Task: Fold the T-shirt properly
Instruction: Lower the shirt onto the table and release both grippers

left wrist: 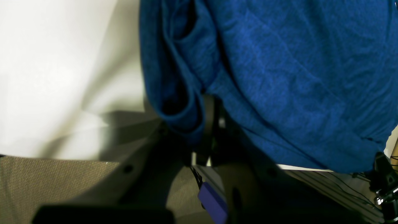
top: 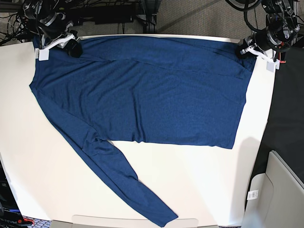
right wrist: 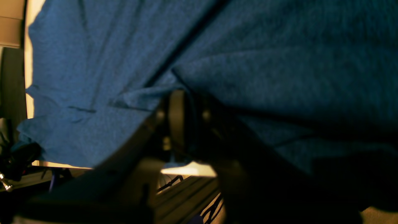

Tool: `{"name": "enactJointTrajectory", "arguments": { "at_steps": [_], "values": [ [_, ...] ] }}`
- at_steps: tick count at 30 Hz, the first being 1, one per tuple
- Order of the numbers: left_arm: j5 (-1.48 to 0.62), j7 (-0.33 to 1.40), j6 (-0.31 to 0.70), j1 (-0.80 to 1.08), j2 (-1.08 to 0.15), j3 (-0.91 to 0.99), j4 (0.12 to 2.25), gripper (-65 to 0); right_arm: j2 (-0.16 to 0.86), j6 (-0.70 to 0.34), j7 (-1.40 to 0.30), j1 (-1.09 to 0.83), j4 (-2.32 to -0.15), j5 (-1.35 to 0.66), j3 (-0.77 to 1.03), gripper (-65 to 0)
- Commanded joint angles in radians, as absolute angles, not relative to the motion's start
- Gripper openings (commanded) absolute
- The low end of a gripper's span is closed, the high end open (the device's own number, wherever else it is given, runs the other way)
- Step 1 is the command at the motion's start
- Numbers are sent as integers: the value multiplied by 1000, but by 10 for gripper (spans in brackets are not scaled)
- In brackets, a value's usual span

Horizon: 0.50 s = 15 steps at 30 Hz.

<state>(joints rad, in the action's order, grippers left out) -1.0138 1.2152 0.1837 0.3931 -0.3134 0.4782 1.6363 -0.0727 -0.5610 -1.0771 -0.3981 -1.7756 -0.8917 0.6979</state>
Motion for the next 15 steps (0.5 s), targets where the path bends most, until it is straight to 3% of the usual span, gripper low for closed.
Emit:
{"name": "enactJointTrajectory", "arguments": {
  "at_steps": [1, 12, 15],
  "values": [
    [-990, 1245, 174, 401, -320, 481, 1639, -650, -70, -568, -1069, -400, -1788, -911, 702, -638],
    [-990, 1244, 174, 401, -320, 481, 1639, -650, -71, -581, -1066, -357, -1794, -1030, 716, -640],
    [-990, 1244, 174, 401, -320, 481, 1639, -650, -71, -647, -1066, -312, -1790, -1024, 753, -640]
  ]
}}
